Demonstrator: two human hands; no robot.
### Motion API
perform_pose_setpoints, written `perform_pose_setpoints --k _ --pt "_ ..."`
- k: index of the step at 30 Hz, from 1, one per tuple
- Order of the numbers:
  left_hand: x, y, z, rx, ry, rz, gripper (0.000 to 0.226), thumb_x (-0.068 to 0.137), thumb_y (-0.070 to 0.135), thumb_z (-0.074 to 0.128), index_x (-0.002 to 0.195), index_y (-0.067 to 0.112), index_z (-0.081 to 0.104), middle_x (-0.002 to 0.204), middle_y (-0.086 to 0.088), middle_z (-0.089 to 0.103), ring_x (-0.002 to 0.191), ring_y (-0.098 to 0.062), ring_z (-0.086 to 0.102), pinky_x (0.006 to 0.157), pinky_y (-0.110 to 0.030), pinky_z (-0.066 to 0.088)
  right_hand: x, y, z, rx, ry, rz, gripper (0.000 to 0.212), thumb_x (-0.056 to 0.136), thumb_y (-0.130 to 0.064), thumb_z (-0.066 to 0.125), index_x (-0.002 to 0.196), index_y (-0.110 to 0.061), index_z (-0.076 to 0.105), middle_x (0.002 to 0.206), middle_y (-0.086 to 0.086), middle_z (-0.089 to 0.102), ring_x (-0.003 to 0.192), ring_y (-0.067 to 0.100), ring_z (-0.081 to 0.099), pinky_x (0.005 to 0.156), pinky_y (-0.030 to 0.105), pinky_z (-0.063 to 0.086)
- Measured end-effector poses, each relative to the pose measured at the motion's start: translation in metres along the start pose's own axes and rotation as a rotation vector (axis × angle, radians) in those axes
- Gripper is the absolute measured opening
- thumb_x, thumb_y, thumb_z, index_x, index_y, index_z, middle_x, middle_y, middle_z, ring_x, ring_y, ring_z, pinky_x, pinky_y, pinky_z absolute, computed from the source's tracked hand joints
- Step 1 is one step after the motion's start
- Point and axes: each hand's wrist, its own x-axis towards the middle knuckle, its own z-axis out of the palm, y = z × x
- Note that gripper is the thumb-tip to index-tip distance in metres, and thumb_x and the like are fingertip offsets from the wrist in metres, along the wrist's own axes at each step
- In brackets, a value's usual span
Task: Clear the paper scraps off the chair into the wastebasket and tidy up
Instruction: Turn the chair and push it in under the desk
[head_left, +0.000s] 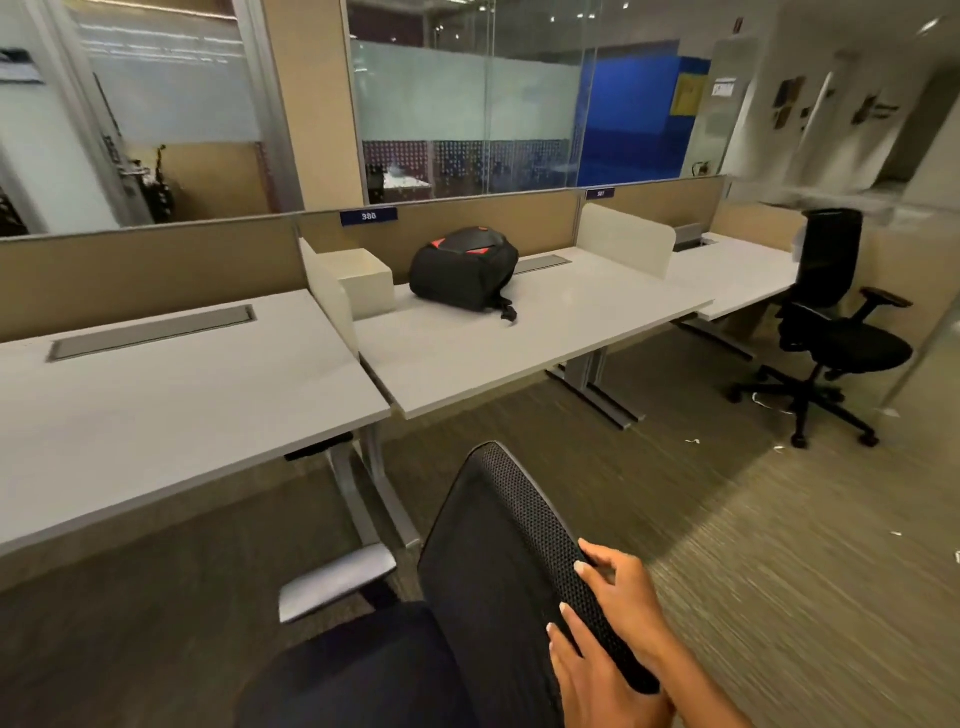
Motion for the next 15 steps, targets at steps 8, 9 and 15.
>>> perform_pose_setpoints --k 8,9,15 --pt "0.001 -0.054 0.015 -0.099 0.233 0.037 0.05 0.1 0.029 0.012 0.15 0.029 0.014 0.108 -0.022 0.072 0.057 -0.021 0.071 0.082 -0.013 0.052 -0.04 -0.007 0.022 -0.004 0.075 0.019 0.034 0.087 -0.006 0.066 0.121 -0.007 0.065 0.12 0.005 0.068 0.106 0.014 0.064 0.096 0.032 0.049" --pt "-0.005 -0.055 0.007 -0.119 0.214 -0.009 0.045 0.101 0.032 0.006 0.141 0.029 0.026 0.115 -0.022 0.069 0.058 -0.02 0.071 0.099 -0.01 0.039 -0.046 -0.009 0.027 0.0 0.083 0.024 0.034 0.087 -0.005 0.066 0.121 -0.006 0.065 0.119 0.006 0.069 0.105 0.015 0.064 0.096 0.033 0.05" --pt "-0.044 -0.069 -0.043 -0.184 0.108 -0.04 0.045 0.1 0.025 0.014 0.139 0.02 0.035 0.136 -0.033 0.05 0.055 -0.013 0.071 0.047 -0.018 0.053 -0.09 -0.025 0.066 0.028 0.121 0.062 0.035 0.087 -0.003 0.066 0.122 0.0 0.063 0.118 0.014 0.068 0.101 0.02 0.063 0.091 0.032 0.048"
